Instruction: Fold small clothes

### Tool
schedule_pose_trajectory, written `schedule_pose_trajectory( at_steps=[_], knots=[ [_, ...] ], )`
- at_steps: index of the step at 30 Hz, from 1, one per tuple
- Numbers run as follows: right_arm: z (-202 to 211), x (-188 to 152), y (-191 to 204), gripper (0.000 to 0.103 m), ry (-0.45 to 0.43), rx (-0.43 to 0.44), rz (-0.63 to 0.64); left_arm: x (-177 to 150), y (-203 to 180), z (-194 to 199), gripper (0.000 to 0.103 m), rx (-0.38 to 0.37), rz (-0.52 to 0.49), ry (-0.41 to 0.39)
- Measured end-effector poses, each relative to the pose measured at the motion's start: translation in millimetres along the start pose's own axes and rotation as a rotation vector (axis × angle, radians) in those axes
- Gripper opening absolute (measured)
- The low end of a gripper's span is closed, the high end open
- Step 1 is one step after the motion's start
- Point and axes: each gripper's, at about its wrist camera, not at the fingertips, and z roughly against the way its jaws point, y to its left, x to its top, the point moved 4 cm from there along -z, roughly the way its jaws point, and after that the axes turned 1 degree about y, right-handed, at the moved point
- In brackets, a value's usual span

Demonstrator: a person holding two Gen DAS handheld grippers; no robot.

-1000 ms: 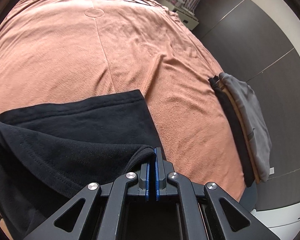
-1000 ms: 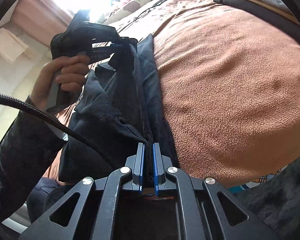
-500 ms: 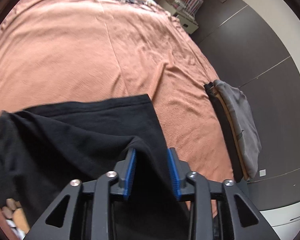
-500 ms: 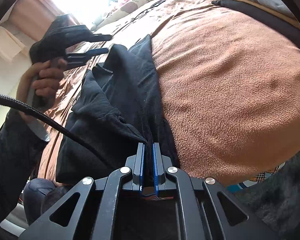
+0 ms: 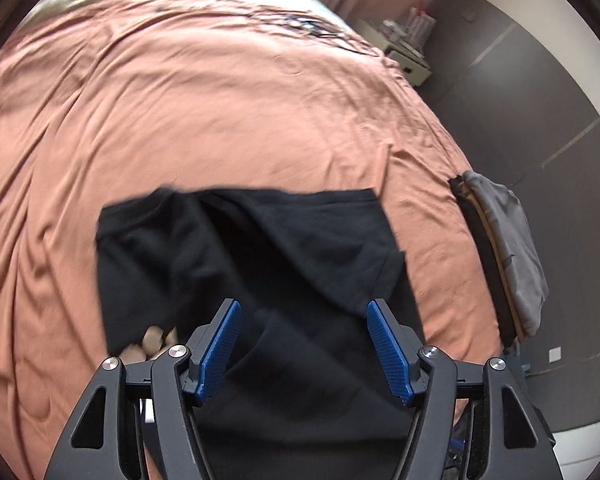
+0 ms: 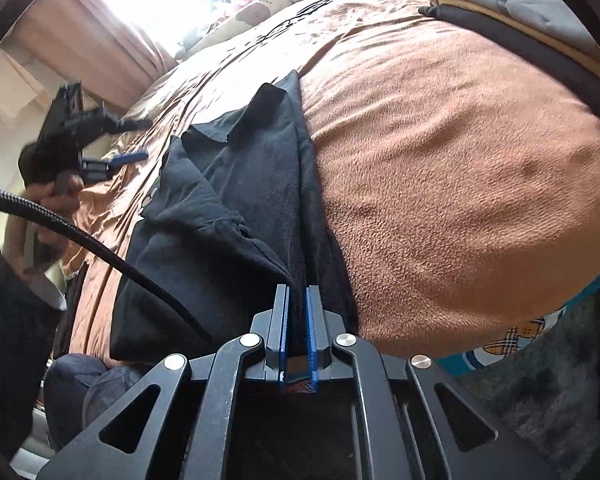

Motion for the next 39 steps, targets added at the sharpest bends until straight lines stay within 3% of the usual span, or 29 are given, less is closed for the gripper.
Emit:
schedule_pose_trajectory(
  at_steps=[3, 5, 7, 8, 16, 26, 32, 39],
  knots=[
    [8, 8, 3, 0.006, 0.014, -0.022, 0.025, -17, 11, 4, 0.067, 0.044, 0.014, -0.01],
    [15, 17, 7, 0.011, 0.014, -0.042, 0.054, -26, 15, 6, 0.067, 0.026, 0.033, -0.015],
    [22, 28, 11, 0.037, 0.009, -0.065, 0.08, -34, 21, 7, 0.067, 0.004, 0.054, -0.022],
    [24, 33, 13, 0.044, 0.001, -0.078, 0.092, -37, 26, 7, 0.067, 0.003, 0.064, -0.026],
    [7, 72, 43, 0.044, -0.005, -0.146, 0.23, -51, 70, 5, 0.067, 0.061, 0.177, -0.044],
    [-71, 109, 74, 0.044, 0.096, -0.118, 0.283, -54, 78, -3, 0.066, 0.002, 0.213, -0.025],
    [-121, 128, 89, 0.044, 0.161, -0.1, 0.301, -54, 84, -2, 0.054, -0.03, 0.25, -0.019],
    [-166, 146, 101, 0.044, 0.186, -0.118, 0.334, -56, 88, -8, 0.04, -0.005, 0.278, -0.009]
  ],
)
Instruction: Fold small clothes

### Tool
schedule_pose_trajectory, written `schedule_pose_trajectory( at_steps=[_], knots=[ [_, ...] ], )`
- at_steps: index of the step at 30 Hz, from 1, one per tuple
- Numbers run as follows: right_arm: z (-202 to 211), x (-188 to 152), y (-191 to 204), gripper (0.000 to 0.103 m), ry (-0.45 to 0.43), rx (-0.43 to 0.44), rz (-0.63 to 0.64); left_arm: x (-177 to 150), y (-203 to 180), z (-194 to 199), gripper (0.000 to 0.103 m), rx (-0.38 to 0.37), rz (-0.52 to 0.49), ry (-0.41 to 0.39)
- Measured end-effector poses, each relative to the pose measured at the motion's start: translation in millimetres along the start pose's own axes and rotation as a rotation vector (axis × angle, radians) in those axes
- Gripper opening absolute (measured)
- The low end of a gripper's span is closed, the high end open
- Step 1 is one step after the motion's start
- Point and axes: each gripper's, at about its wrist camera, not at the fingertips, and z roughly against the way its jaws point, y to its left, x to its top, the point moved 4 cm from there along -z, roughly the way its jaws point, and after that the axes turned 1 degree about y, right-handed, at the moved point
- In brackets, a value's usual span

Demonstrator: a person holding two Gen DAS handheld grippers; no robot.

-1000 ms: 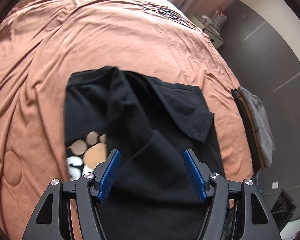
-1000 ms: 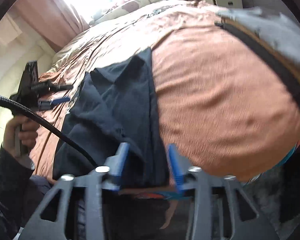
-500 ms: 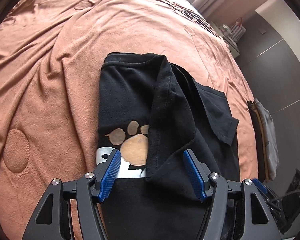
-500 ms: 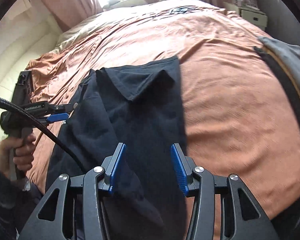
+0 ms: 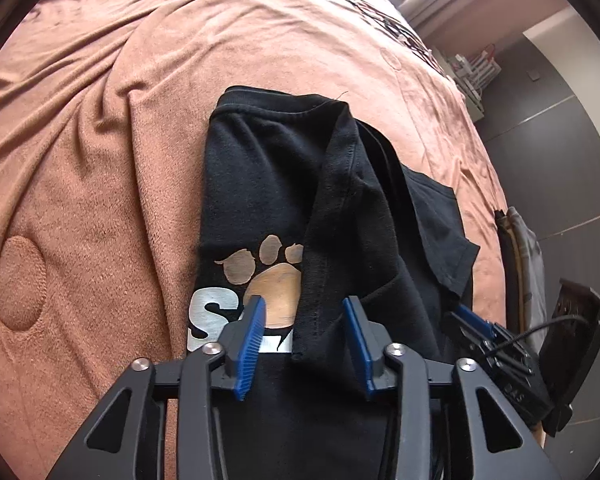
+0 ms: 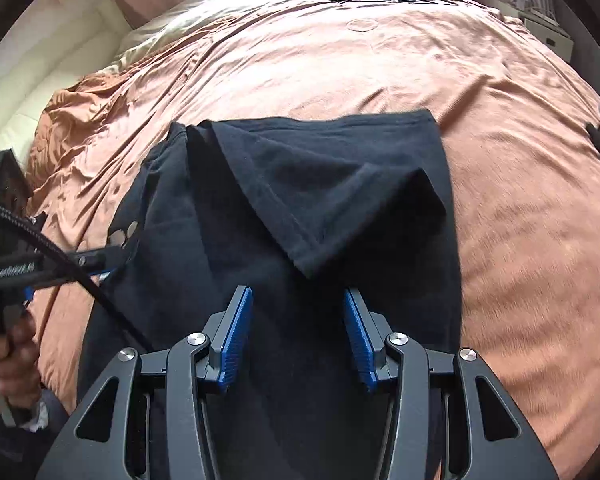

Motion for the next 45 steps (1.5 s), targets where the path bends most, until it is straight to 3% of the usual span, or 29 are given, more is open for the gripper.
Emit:
schedule_pose_trajectory(
  at_steps=[12, 18, 24, 31, 33, 35, 37, 40, 45],
  knots=[
    [-25, 48, 3, 0.042, -0.034, -0.084, 0.077, 2, 8, 6, 0.037, -0.042, 0.042, -0.002],
    [-17, 67, -33, 0.042, -0.086, -0.152, -0.061, 4, 7, 9, 0.037, -0.039, 0.026, -0.016],
    [5, 63, -43, 0.044, -0.119, -0.13, -0.101, 4, 2, 8, 0.037, -0.03, 0.011, -0.017],
    [16, 44, -31, 0.045, -0.075, -0.13, 0.004, 2, 4, 21, 0.037, -0.014, -0.004, -0.063],
    [17, 42, -25, 0.05, -0.047, -0.128, 0.054, 2, 8, 24, 0.037, -0.006, 0.002, -0.073],
    [14, 37, -15, 0.081, -0.019, -0.126, 0.107, 2, 13, 25, 0.037, -0.004, 0.015, -0.073],
    [14, 36, -5, 0.082, -0.006, -0.147, 0.174, 3, 15, 24, 0.037, -0.002, 0.023, -0.068],
    [5, 38, 2, 0.082, 0.023, -0.252, 0.245, 2, 13, 23, 0.037, -0.007, 0.018, -0.056],
    [-24, 51, -8, 0.082, 0.081, -0.308, 0.193, 2, 4, 19, 0.037, -0.008, -0.009, -0.049]
  ],
)
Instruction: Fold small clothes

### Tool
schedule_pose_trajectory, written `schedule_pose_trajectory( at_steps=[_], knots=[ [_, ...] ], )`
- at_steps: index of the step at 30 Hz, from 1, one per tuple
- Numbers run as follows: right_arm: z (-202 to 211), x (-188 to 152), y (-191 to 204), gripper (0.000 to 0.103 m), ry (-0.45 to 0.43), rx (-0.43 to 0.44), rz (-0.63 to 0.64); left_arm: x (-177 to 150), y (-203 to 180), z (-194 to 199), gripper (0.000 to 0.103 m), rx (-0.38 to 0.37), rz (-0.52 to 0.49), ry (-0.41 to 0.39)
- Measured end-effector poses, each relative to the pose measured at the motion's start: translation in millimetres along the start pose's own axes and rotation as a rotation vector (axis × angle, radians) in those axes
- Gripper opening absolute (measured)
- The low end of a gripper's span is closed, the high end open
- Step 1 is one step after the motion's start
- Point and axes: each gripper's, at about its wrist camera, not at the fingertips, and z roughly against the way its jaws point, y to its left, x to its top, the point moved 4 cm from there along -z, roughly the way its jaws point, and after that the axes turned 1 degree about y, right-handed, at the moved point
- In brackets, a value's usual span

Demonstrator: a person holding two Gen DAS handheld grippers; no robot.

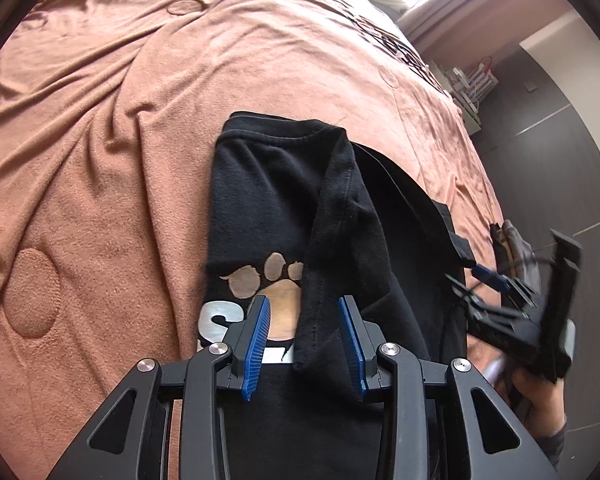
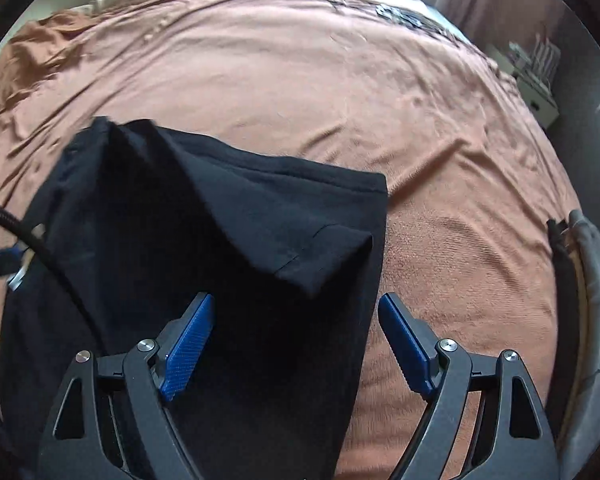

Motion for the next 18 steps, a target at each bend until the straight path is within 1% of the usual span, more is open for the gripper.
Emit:
schedule_pose_trajectory(
  at_steps=[2, 3, 4, 5, 7, 8, 10, 14, 18],
  knots=[
    [-12, 6, -3, 0.082, 0.009, 0.0, -0.01, 0, 0, -3, 0.037, 0.007, -0.004, 0.005],
    [-15, 10, -6, 0.082, 0.006, 0.02, -0.028, 1, 1, -4, 0.037, 0.012, -0.002, 0.009],
    [-17, 16, -13, 0.082, 0.001, 0.045, -0.075, 2, 2, -6, 0.037, 0.014, 0.005, 0.015],
    [-18, 21, -20, 0.082, -0.006, 0.039, -0.116, 2, 3, -8, 0.037, 0.009, 0.014, 0.021],
    [-22, 24, -40, 0.082, -0.017, -0.019, -0.207, 3, 2, -9, 0.037, 0.005, 0.019, 0.025],
    [-23, 26, -48, 0.082, -0.021, -0.035, -0.24, 4, 1, -9, 0.037, 0.005, 0.015, 0.024],
    [-20, 28, -60, 0.082, -0.039, -0.043, -0.278, 3, 0, -9, 0.037, 0.006, 0.006, 0.024],
    [-4, 16, -63, 0.082, -0.07, -0.027, -0.287, 4, -2, -13, 0.037, 0.003, 0.008, 0.037],
    [15, -6, -61, 0.082, -0.073, -0.005, -0.257, 3, -4, -17, 0.037, 0.011, 0.003, 0.05]
  ],
)
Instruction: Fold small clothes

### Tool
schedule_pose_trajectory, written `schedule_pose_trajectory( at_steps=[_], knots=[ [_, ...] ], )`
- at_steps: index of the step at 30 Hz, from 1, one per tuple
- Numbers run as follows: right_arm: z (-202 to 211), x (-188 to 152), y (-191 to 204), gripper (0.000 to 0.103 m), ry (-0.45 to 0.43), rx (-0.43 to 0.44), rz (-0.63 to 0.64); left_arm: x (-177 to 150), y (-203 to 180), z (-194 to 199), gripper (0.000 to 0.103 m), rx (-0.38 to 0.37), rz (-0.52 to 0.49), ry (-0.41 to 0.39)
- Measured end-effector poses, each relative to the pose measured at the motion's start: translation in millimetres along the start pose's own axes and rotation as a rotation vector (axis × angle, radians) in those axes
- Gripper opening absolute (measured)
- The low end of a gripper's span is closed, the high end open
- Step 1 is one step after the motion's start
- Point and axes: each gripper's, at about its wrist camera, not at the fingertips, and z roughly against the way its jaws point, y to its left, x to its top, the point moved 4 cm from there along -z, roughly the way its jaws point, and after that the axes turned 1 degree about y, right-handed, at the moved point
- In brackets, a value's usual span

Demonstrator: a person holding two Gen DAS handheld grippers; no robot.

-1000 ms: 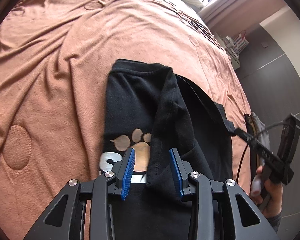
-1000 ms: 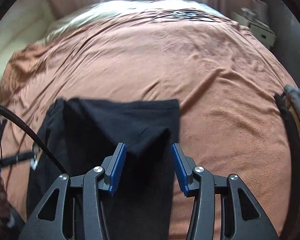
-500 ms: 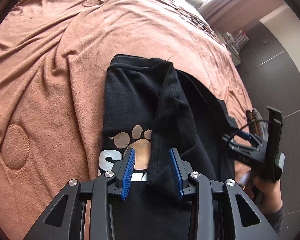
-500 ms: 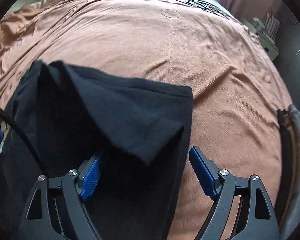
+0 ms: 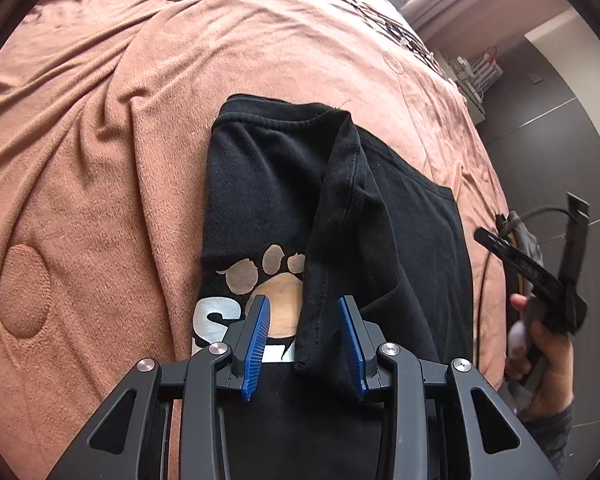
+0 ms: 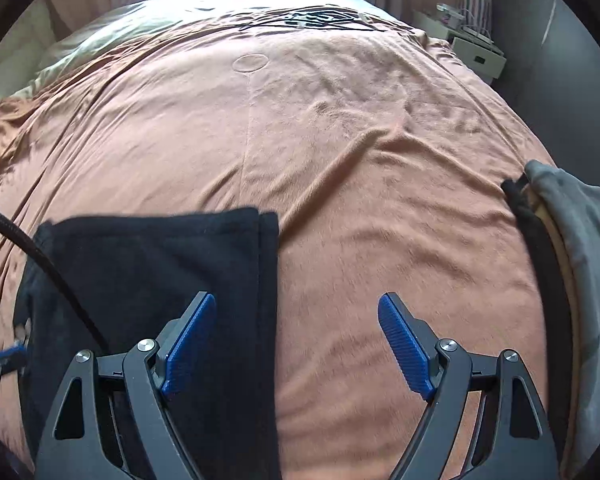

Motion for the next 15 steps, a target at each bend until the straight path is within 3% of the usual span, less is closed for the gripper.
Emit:
schedule_pose_trajectory(
  at_steps=[12, 15],
  knots=[
    [72, -53, 29, 0.082, 0.015, 0.081, 0.172, -11, 7, -2, 0.038, -0.062, 0.065, 0.034],
    [88, -65, 38, 0.082, 0.012, 0.1, 0.198, -16, -1, -3, 0.038, -0.112, 0.055, 0.054]
  ],
)
